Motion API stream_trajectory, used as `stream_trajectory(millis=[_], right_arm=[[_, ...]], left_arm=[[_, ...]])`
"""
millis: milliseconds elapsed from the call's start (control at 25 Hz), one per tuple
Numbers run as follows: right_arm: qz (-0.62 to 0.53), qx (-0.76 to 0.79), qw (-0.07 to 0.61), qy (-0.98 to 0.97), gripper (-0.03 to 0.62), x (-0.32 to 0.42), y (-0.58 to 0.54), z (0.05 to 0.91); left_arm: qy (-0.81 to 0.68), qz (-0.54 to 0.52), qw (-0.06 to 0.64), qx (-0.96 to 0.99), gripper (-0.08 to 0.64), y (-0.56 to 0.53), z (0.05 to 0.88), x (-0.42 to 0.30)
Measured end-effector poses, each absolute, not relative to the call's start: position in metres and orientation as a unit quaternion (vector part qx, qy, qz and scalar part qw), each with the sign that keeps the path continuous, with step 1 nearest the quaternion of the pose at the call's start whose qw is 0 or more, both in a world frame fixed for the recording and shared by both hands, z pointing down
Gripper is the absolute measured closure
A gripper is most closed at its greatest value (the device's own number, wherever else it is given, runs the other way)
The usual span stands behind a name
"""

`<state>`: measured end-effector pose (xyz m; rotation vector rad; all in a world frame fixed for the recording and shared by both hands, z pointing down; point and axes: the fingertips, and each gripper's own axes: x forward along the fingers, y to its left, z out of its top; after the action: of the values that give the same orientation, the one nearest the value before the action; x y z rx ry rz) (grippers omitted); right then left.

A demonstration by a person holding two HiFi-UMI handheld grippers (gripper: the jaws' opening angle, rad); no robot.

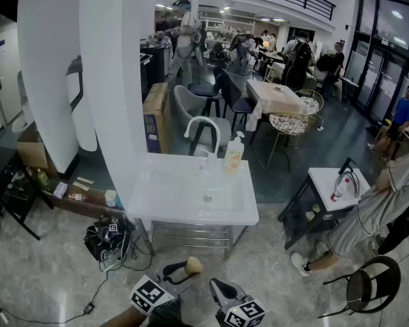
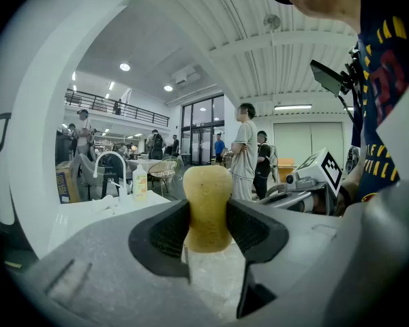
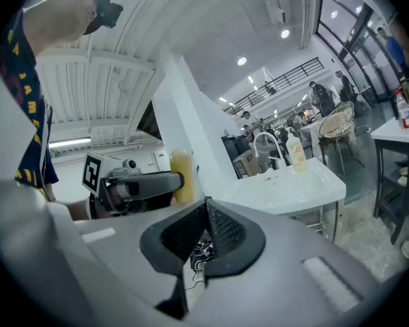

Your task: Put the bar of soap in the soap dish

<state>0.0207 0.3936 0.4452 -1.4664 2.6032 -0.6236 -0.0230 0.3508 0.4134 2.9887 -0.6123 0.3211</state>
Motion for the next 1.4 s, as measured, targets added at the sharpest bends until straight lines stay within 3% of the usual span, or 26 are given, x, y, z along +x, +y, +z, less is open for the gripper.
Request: stream_trajectory(millis=[560, 1400], right_arm=[[-0.194, -0.475, 0.061, 0.856, 0.591, -0.008, 0.481, 0.41], [-0.196, -0.541, 0.061, 0.816, 0.575, -0.09, 0.385, 0.412]], left_arm=[[-0.194, 0.106, 0.007, 0.975, 0.385, 0.447, 0.376, -0.044], [-0.178, 0.088, 0.006, 0.98, 0.385, 0.353, 0.392, -0.155]])
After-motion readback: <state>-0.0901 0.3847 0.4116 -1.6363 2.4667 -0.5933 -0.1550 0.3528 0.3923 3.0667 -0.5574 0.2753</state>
